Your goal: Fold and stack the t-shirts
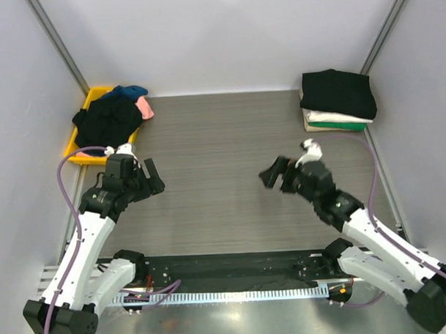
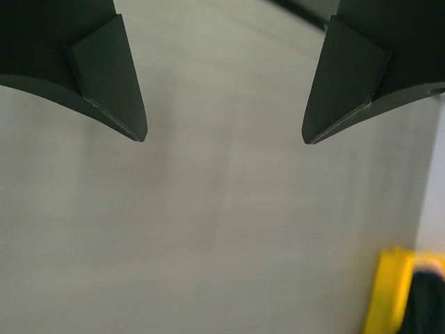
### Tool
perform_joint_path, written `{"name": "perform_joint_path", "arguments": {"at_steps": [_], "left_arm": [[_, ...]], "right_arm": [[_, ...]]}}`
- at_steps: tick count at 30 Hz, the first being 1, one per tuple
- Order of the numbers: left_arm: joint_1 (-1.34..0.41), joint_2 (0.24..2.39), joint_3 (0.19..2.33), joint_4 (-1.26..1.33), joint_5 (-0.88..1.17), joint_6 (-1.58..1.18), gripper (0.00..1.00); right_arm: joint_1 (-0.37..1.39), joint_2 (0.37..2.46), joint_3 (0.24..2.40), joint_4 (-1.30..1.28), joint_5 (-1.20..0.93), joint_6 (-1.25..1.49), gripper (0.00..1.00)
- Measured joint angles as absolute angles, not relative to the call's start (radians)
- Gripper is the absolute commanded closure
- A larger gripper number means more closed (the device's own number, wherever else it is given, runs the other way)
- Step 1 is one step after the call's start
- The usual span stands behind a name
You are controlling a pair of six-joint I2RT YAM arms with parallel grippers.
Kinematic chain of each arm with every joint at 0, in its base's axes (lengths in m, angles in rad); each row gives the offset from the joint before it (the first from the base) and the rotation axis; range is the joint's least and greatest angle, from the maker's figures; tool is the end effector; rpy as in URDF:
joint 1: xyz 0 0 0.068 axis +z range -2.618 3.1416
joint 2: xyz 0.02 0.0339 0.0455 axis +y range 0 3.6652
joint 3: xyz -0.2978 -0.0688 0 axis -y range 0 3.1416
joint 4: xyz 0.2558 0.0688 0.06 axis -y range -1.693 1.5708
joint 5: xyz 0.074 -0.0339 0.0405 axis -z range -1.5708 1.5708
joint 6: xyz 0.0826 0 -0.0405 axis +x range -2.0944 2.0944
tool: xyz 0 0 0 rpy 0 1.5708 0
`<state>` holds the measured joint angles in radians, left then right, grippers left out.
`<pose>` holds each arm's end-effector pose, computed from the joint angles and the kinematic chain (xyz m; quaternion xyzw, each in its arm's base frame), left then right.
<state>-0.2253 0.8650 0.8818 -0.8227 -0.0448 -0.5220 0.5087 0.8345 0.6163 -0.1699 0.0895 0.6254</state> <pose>0.1860 -0.0388 0.2915 -0.1454 0.9161 -0.1168 0.3549 0.2022 0.1043 0.2782 0.0733 0.8265 0.2678 0.4897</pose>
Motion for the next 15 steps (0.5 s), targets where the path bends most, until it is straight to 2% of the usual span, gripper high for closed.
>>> {"name": "perform_joint_path", "arguments": {"at_steps": [3,6,8,14,15], "left_arm": [[-0.225,0.854,0.882,-0.829,-0.092,-0.527,0.18],[-0.225,0.846,0.882,-0.834,-0.127,-0.539,0.18],[-0.225,0.839,0.882,-0.841,-0.151,-0.543,0.17],[-0.225,0.816,0.882,-0.850,-0.193,-0.543,0.19],[-0.225,0.814,0.883,-0.850,-0.200,-0.543,0.16]], "right_arm": [[0.736,0.744,0.490,-0.228,0.156,0.689,0.00],[0.963,0.690,0.466,-0.282,0.276,0.744,0.01],[1.048,0.688,0.466,-0.287,0.327,0.772,0.00],[1.107,0.747,0.466,-0.292,0.384,0.809,0.01],[1.110,0.758,0.466,-0.291,0.387,0.808,0.00]]}}
